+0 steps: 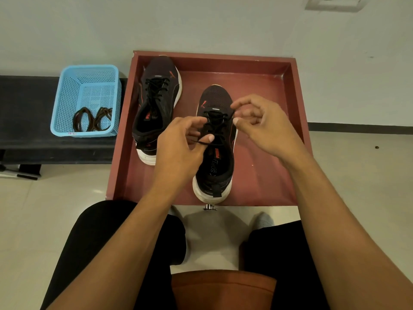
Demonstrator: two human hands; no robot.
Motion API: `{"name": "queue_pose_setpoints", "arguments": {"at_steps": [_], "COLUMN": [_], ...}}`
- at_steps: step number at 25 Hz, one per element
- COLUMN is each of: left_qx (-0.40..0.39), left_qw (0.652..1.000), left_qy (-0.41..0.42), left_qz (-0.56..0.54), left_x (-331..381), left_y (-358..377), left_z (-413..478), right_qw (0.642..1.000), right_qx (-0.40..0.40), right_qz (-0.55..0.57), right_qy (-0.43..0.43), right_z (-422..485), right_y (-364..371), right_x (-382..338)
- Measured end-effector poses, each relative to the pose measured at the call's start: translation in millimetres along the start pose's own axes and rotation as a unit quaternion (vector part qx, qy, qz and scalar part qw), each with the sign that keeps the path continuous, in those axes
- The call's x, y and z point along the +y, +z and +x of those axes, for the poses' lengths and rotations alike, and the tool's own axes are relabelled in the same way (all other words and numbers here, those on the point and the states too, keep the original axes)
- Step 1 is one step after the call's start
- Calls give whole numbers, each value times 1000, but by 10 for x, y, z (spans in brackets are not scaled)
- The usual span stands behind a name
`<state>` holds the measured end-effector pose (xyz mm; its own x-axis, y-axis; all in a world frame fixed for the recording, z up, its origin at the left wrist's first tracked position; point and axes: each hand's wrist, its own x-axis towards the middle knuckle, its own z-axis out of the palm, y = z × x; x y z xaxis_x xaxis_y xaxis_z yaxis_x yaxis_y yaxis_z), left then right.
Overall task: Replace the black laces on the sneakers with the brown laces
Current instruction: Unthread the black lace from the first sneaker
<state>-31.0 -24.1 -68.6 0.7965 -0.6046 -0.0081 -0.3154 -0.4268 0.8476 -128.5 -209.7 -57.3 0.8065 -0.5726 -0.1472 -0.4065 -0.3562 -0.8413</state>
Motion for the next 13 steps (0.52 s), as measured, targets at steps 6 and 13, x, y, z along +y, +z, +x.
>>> {"name": "queue_pose_setpoints", "arguments": {"at_steps": [6, 13], "left_qx": [13, 21], "left_qw": [999, 999], "left_qy": [16, -14], "left_qz": [45, 38], "left_x": [-22, 43], "left_y": [96, 59], "left_z": [42, 28], "right_qw": [992, 990], "right_qx": [-97, -89], "right_qz": [-61, -86], "right_qy": [-43, -67], "right_z": [-68, -68], "right_y": [57, 118], "right_x": [-74, -76]}}
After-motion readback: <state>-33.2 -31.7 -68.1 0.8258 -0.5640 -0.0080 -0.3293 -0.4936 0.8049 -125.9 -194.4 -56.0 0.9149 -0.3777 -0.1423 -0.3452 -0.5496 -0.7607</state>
